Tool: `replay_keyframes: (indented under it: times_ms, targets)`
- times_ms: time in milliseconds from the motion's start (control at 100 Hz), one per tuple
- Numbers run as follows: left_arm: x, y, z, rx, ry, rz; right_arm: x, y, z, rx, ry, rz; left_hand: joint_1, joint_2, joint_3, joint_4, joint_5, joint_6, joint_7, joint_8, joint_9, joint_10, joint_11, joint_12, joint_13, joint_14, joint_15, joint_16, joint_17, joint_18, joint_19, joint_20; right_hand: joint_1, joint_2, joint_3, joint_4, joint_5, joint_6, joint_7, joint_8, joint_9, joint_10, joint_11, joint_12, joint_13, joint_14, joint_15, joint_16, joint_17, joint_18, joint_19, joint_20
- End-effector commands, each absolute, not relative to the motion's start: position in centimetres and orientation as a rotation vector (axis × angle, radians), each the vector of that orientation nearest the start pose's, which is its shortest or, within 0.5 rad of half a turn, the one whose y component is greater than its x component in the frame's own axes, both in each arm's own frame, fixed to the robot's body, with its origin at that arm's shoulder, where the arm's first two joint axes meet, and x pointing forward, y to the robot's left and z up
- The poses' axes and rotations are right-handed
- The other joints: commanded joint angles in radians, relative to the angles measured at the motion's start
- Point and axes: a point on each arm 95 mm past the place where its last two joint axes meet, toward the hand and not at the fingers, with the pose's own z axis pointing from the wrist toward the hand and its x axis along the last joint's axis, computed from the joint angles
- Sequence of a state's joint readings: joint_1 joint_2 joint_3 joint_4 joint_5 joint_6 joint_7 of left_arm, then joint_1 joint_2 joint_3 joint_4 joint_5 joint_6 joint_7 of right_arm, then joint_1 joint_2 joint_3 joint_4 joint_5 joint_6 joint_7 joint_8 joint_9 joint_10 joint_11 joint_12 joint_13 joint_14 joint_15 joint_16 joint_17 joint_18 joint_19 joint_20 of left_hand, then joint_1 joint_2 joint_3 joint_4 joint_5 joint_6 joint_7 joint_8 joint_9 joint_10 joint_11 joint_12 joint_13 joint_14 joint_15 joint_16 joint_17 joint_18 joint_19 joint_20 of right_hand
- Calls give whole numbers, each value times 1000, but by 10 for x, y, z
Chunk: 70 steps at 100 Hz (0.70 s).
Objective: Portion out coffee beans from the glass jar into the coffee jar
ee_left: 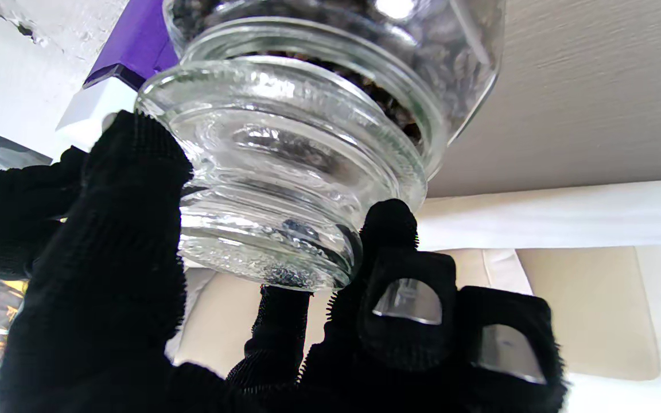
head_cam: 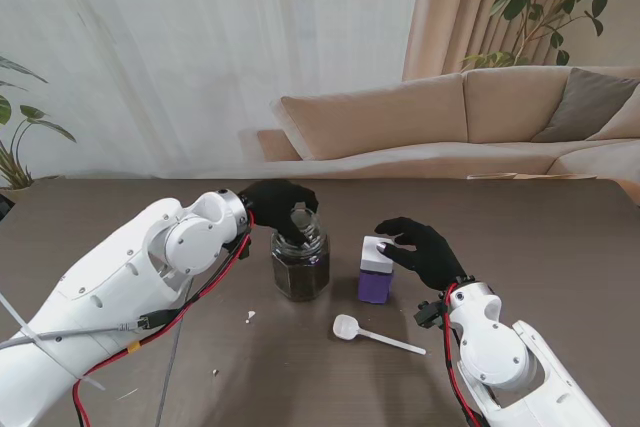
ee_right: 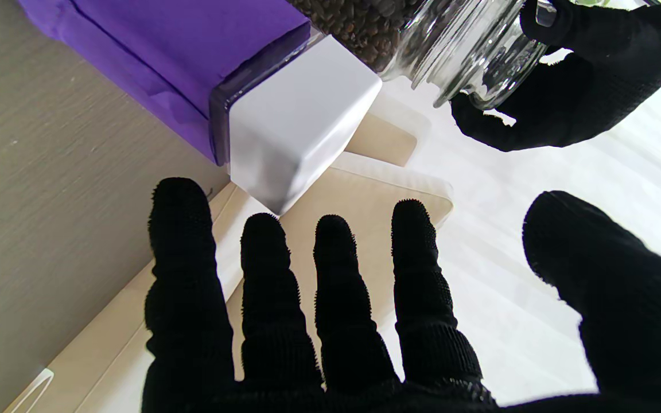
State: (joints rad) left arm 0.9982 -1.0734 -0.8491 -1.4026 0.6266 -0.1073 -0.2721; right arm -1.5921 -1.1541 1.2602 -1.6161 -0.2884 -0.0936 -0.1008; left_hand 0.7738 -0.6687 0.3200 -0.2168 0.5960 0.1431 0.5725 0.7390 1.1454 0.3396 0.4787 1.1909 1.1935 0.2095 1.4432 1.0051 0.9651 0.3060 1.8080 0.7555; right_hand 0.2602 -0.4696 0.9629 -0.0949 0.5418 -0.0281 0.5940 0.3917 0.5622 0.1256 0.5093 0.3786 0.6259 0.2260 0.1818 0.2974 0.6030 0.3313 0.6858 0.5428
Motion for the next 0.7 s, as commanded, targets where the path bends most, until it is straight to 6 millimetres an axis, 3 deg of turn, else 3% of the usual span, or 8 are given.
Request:
replay_keyframes:
  times_ms: [0, 370, 690]
  targets:
    - [502, -82, -226, -1135, 1852, -1668, 400, 5, -313, -2132, -1121, -2409, 239, 108, 354, 52, 140, 24, 513, 41, 118, -177, 29, -53, 32, -72, 13, 2, 50, -77, 225, -9, -22, 19, 16, 25, 22, 3, 1, 3, -3, 12, -3, -8, 10, -3, 3, 6, -335, -12, -30, 25]
    - [499, -75, -209, -1099, 1835, -1668, 399, 5, -314, -2132, -1121, -2402, 238, 110, 355, 52, 137, 23, 516, 38, 117, -177, 32, -53, 31, -72, 12, 2, 50, -78, 227, -14, -22, 21, 17, 25, 21, 3, 0, 3, -2, 12, -2, -8, 8, -3, 3, 6, -335, -12, -31, 26]
    - [484, -43, -203, -1104, 1781, -1623, 399, 6, -314, -2129, -1122, -2400, 239, 112, 353, 53, 134, 23, 518, 38, 114, -177, 34, -52, 26, -71, 11, 4, 43, -77, 226, -18, -22, 18, 16, 24, 19, 1, 0, 3, -4, 12, -3, -8, 7, -4, 2, 6, -336, -12, -32, 27]
